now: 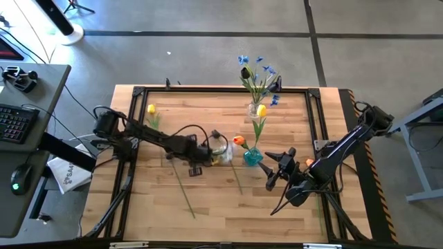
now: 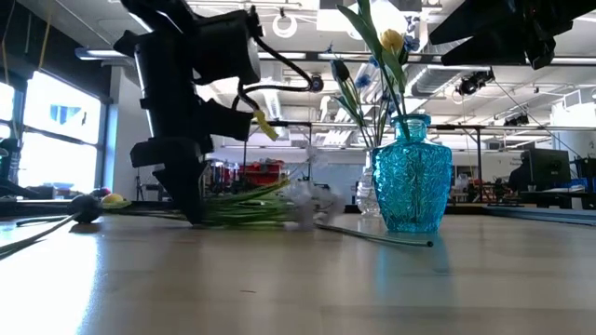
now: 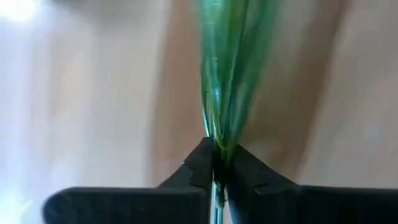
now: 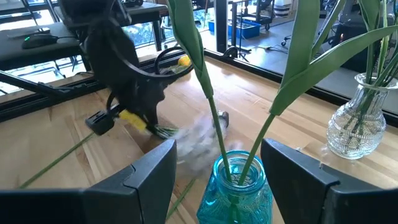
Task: Sort flowers into vase by color
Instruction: Put the white flowers into the blue flower vase, then put the black tulip into the transparent flower vase
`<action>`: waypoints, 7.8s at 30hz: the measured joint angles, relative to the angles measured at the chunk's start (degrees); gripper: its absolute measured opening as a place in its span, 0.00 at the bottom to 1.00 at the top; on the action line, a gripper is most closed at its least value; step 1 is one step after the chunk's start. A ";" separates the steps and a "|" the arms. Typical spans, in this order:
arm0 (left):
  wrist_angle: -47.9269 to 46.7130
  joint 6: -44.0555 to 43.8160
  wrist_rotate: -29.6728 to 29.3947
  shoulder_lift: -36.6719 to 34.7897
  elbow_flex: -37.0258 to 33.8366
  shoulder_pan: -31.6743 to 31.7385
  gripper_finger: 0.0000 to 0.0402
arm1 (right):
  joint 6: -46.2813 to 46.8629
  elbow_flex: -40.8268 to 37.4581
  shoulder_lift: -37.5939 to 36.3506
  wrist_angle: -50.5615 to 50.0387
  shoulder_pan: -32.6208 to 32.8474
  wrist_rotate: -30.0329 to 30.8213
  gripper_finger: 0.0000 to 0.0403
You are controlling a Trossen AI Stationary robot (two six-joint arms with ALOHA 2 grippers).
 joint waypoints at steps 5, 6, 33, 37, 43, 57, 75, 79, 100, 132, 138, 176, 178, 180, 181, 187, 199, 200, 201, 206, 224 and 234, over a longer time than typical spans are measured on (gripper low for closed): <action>-2.06 -1.43 -1.79 -4.20 0.04 0.00 0.01 | -0.02 0.00 0.00 -0.05 0.84 0.15 0.57; -2.32 -1.49 -2.05 -5.69 -0.04 -0.25 0.01 | -0.02 0.00 0.00 -0.19 1.14 0.18 0.57; 103.25 29.50 13.41 -17.16 -23.39 -1.69 0.00 | -0.02 0.00 0.00 -0.42 3.04 6.15 0.57; 109.21 28.88 17.11 -10.56 -18.22 2.11 0.00 | -0.02 0.00 0.00 -0.24 3.04 6.13 0.57; 112.48 21.04 29.60 -1.10 -8.38 6.33 0.00 | -0.02 0.00 0.00 -0.03 3.04 6.11 0.57; 112.40 18.47 33.53 10.76 5.21 7.25 0.00 | -0.02 0.00 0.00 -0.02 3.09 5.54 0.57; 105.33 13.17 25.79 14.77 7.08 8.59 0.13 | -0.02 0.00 0.00 -0.01 3.08 5.08 0.57; 101.38 7.82 25.80 14.42 7.08 10.27 0.19 | -0.02 0.00 0.00 -0.01 3.06 4.98 0.57; 64.42 18.07 25.99 2.02 7.50 11.62 0.32 | -0.02 0.00 -0.02 -0.07 3.06 4.91 0.57; 6.27 13.41 -11.62 -20.14 -1.84 7.72 0.53 | 0.66 0.02 -0.02 -0.69 3.09 2.24 0.57; 9.93 3.85 -11.70 -26.17 -13.12 6.27 0.53 | 1.39 0.02 -0.02 -0.74 2.75 -0.42 0.57; 20.27 -2.58 -19.40 -29.52 -21.66 -6.49 0.53 | 61.84 0.02 -0.02 -48.49 1.47 -88.69 0.45; 20.25 -2.58 -19.40 -29.52 -21.66 -6.47 0.53 | 61.06 0.02 -0.02 -48.47 1.45 -87.18 0.42; 20.25 -2.58 -19.41 -29.52 -21.66 -6.47 0.53 | 60.75 0.02 -0.02 -48.44 1.45 -86.74 0.40; 20.25 -2.58 -19.40 -29.52 -21.66 -6.47 0.53 | 60.44 0.02 -0.02 -48.44 1.45 -86.59 0.39; 20.26 -2.60 -19.54 -29.52 -21.66 -6.47 0.53 | 59.70 0.02 -0.02 -48.10 1.45 -82.05 0.36; 51.63 -13.03 -23.19 -24.34 -28.42 -3.50 0.53 | 59.31 0.02 0.00 -46.74 1.45 -77.15 0.36; 51.48 -13.55 -22.23 -23.00 -27.55 -2.87 0.53 | 58.71 0.02 0.00 -46.17 1.43 -76.00 0.36; 51.46 -13.65 -21.54 -21.28 -26.50 -2.34 0.53 | 58.21 0.02 0.00 -45.20 1.43 -74.79 0.36; 51.28 -10.86 -22.03 -11.80 -20.16 -1.20 0.53 | 54.63 0.02 0.00 -37.42 1.42 -63.78 0.36; 42.19 10.76 -24.31 2.23 -7.65 9.23 0.53 | 41.77 0.02 0.00 -27.37 1.38 -38.46 0.36; 38.53 18.20 -17.74 -3.40 -7.65 20.06 0.53 | 40.35 0.02 0.00 -27.29 1.40 -31.57 0.36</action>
